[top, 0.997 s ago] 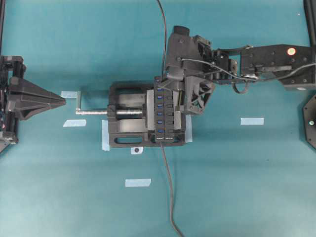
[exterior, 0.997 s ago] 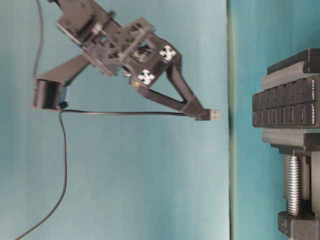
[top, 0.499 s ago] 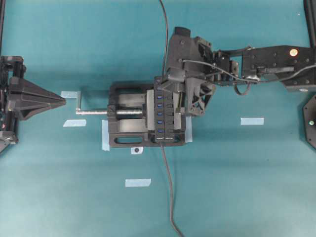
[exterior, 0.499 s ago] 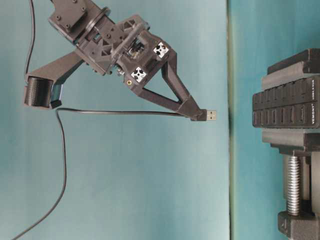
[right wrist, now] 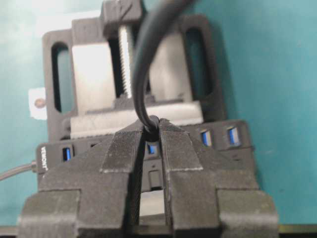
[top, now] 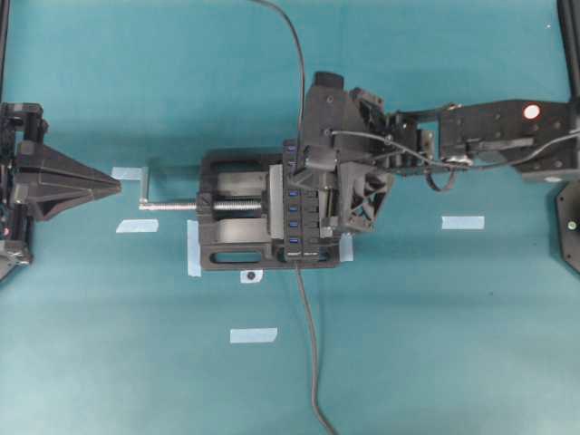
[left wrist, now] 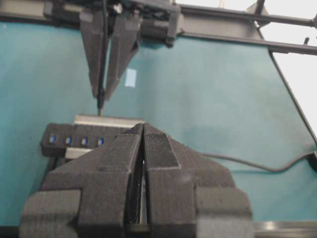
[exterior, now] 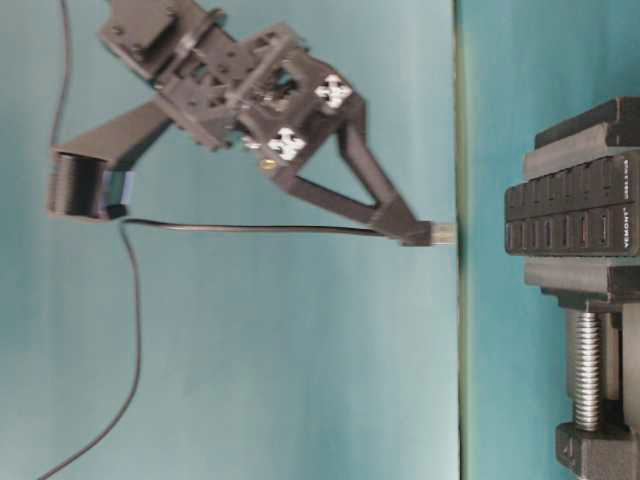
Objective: Insert the USB into the center port of the fixed hub
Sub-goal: 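Pull the USB plug out of the end port with the right gripper, then shift the held plug along the hub to the center port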
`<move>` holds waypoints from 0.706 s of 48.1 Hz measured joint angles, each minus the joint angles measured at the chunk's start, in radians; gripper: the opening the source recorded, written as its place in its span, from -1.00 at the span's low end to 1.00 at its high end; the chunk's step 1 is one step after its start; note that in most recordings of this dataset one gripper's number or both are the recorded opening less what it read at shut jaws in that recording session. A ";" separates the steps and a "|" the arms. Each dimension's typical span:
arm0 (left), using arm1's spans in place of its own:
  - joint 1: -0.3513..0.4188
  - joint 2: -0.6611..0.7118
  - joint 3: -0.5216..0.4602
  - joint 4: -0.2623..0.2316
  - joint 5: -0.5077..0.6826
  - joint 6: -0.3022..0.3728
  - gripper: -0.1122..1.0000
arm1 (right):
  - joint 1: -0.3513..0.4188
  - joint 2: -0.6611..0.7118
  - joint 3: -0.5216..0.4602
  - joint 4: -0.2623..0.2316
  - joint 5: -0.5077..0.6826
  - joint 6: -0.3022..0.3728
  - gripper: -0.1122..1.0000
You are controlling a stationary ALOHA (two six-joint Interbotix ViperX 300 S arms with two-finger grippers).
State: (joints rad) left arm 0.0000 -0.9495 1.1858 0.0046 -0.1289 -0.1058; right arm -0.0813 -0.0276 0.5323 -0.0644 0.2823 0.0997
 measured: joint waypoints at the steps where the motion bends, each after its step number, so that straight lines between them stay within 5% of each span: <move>1: 0.000 0.000 0.000 0.002 0.000 0.000 -0.80 | 0.000 0.002 0.002 0.000 -0.003 0.000 -0.64; 34: 0.000 0.000 0.000 0.000 -0.002 0.000 -0.80 | 0.008 0.069 0.012 0.003 -0.060 0.000 -0.64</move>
State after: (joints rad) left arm 0.0000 -0.9495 1.1858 0.0046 -0.1304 -0.1058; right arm -0.0736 0.0414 0.5446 -0.0614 0.2224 0.0997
